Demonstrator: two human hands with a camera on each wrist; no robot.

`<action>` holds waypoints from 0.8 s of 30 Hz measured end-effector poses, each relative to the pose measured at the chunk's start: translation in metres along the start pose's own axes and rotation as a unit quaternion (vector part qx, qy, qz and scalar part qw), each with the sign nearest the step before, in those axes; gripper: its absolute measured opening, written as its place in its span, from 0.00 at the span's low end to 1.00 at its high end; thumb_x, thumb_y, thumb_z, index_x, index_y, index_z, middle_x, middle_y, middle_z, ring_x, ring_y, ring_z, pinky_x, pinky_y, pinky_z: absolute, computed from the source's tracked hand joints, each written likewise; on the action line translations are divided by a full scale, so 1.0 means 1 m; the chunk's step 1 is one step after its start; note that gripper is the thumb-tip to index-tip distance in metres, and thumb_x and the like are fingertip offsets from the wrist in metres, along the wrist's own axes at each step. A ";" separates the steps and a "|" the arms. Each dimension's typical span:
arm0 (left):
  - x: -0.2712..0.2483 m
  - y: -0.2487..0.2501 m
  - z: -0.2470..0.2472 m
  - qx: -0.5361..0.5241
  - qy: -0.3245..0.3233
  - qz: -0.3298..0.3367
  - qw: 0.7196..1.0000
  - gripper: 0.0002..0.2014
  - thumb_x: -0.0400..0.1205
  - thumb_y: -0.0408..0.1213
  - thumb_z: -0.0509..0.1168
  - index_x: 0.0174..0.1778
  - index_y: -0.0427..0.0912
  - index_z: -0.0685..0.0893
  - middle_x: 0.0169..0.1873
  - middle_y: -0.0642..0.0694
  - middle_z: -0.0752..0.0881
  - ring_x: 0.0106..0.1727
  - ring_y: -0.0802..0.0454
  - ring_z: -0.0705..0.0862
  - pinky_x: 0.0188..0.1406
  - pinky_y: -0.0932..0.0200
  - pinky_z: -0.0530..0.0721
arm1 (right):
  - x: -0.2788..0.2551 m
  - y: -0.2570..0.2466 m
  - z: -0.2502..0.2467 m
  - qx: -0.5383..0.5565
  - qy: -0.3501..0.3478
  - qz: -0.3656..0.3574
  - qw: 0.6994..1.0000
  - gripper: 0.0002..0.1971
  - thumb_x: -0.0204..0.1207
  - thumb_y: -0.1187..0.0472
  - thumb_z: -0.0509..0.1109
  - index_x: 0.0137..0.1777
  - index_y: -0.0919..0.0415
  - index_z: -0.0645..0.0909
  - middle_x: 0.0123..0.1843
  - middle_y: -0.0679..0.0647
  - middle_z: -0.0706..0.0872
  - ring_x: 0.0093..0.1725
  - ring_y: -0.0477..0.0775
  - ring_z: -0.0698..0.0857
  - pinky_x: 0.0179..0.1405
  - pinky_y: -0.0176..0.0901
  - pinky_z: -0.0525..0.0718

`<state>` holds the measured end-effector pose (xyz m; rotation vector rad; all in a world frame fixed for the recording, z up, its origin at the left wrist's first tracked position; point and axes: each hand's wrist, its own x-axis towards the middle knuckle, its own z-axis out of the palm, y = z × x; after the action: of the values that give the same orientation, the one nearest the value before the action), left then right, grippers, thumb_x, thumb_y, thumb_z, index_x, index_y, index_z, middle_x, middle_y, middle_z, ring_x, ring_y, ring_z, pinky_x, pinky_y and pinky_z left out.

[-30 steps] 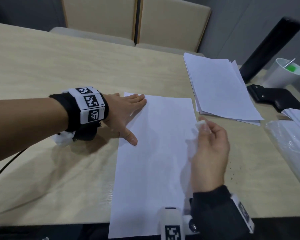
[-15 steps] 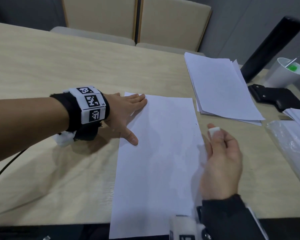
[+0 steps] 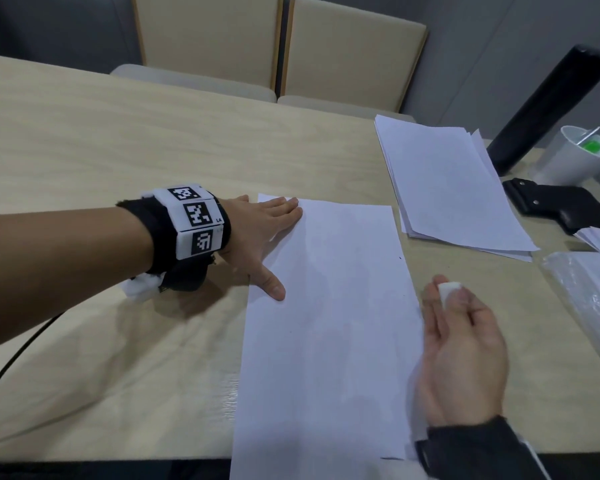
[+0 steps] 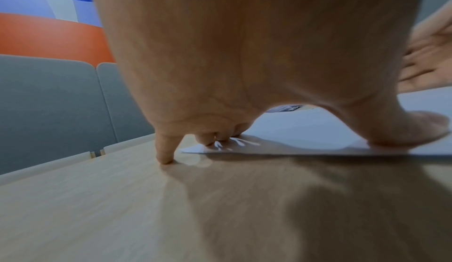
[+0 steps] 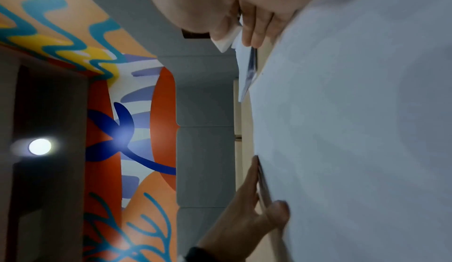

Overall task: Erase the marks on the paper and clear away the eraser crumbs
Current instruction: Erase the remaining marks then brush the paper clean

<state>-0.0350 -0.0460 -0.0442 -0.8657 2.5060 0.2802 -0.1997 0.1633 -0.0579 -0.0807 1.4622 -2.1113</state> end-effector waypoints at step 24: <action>0.002 -0.001 0.001 0.002 0.010 -0.002 1.000 0.70 0.57 0.81 0.63 0.84 0.48 0.33 0.85 0.53 0.33 0.85 0.57 0.37 0.83 0.36 0.48 | 0.025 0.037 0.072 0.061 -0.117 0.224 0.966 0.07 0.85 0.66 0.62 0.60 0.66 0.75 0.58 0.64 0.85 0.57 0.58 0.88 0.55 0.43 0.87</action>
<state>-0.0354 -0.0480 -0.0463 -0.8750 2.5227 0.2660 -0.1803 0.0815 -0.0680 0.0430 1.0887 -1.7486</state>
